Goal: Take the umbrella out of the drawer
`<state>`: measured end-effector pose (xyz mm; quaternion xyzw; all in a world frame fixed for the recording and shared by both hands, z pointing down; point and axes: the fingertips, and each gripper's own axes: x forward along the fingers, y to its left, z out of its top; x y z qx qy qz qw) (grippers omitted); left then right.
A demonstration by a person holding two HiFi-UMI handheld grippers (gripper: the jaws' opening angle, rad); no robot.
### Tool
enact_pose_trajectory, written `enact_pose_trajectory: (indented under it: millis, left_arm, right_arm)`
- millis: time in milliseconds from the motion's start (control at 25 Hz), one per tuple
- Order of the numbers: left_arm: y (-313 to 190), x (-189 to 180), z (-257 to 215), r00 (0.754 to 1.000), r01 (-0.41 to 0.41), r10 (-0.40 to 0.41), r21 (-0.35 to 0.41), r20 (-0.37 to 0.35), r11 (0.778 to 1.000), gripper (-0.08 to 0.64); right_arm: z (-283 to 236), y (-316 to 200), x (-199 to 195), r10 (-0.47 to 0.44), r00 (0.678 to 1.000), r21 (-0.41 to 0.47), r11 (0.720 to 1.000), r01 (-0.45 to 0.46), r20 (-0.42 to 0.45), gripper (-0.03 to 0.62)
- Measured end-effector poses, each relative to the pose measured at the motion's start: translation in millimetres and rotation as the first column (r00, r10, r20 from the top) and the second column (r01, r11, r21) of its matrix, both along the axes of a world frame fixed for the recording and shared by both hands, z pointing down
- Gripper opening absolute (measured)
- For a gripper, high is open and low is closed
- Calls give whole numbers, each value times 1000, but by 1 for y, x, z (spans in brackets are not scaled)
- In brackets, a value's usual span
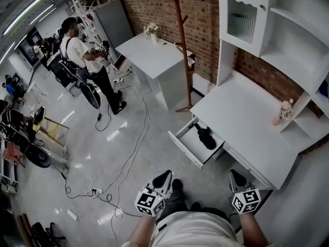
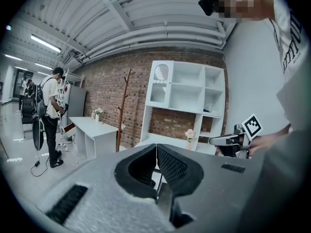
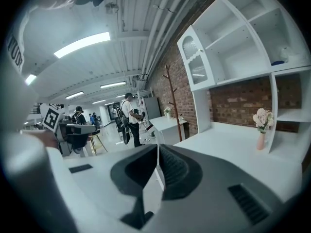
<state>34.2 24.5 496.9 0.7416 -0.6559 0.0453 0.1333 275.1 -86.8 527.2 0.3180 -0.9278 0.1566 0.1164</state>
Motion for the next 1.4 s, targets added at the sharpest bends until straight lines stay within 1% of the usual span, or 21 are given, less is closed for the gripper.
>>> enact_pose_trajectory:
  millis: [200,480,640,800,1120,1400]
  left_arm:
    - [-16,-17,1,1000,-13,13,12,-4,1000,26]
    - [-45,-48,-1,998,-61,61,21,1,998,26]
    - [-67,-69,2,996,-90,90,15,-13,996,26]
    - [-88,-80,7,990,-136,136,6,-34,991,26]
    - [-128,-100,19,968,-244,243,-10,-68,970,26]
    - [-160,-121,20,945,-320,319,-7,-72,947,26]
  right_arm:
    - [1,-8,-12,23,1000,5,1000,-23,-5,31]
    - [-1,-27,-31,73,997,17,997,-72,-31,31]
    - [-3,-40,-46,105,993,14,994,-105,-50,31]
    - [-2,-47,-58,139,988,3,990,-139,-72,31]
    - [-5,-59,-82,209,971,3,978,-210,-120,31]
    - [-5,-69,-101,271,951,6,962,-273,-149,31]
